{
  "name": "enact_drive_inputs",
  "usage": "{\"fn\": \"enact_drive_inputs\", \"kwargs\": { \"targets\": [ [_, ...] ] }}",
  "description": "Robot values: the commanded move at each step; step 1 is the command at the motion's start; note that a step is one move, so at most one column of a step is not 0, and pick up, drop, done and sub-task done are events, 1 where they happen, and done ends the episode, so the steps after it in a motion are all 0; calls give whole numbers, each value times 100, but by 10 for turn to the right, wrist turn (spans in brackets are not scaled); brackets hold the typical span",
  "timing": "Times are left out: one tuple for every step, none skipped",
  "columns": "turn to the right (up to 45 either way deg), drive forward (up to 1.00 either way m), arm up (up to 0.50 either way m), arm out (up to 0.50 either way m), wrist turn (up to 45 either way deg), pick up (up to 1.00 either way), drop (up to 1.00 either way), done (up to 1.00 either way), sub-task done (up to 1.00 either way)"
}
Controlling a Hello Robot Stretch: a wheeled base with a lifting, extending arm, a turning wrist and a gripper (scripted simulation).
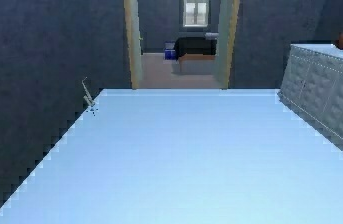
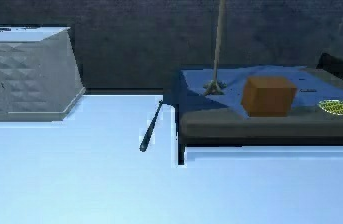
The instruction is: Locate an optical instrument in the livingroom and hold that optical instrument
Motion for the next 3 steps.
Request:
{"fn": "enact_drive_inputs", "kwargs": {
  "targets": [
    [0,100,0,0,0,0,0,0,0],
    [0,100,0,0,0,0,0,0,0],
    [-30,0,0,0,0,0,0,0,0]
  ]
}}
